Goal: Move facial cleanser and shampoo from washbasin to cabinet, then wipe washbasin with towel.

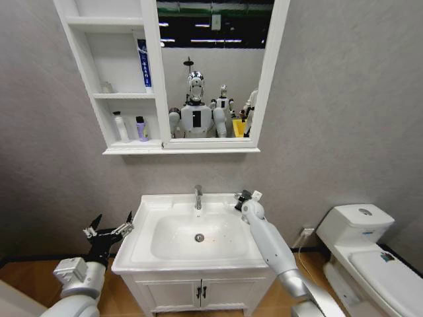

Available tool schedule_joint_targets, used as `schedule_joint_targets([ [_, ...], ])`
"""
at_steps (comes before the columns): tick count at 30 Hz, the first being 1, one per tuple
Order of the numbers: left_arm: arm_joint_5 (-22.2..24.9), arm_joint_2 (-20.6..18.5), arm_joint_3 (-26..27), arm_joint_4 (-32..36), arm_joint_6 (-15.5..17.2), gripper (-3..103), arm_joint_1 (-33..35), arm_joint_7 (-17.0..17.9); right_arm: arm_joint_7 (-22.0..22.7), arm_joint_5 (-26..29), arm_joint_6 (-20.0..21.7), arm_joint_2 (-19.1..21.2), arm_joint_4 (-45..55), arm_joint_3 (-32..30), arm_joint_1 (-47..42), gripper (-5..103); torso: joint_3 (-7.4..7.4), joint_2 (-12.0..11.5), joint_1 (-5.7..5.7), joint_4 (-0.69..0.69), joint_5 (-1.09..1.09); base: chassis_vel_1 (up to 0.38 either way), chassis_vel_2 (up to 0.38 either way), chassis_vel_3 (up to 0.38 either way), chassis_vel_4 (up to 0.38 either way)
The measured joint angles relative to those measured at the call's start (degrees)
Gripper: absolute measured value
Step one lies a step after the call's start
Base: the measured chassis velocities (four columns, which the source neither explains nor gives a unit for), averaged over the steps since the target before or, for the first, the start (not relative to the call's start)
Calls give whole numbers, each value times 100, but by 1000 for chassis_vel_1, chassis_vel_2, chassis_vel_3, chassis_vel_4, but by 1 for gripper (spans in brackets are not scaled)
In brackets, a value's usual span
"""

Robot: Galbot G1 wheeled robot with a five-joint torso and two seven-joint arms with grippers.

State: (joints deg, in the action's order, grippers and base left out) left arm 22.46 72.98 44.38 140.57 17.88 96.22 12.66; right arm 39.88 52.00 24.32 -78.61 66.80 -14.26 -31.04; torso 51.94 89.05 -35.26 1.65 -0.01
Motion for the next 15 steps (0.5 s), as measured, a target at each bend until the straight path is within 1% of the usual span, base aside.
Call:
schedule_joint_targets([
  [1,0,0,0,0,0,100,0,0,82,16,56,-8,-45,10,26,100,0,0,0,0,0,0,0,0,0],
  [5,0,0,0,0,0,100,0,0,120,12,85,-16,-148,10,62,100,0,0,0,0,0,0,0,0,0],
  [15,0,0,0,0,0,100,0,0,-62,-70,76,64,-415,2,156,100,0,1,0,0,0,0,0,0,0],
])
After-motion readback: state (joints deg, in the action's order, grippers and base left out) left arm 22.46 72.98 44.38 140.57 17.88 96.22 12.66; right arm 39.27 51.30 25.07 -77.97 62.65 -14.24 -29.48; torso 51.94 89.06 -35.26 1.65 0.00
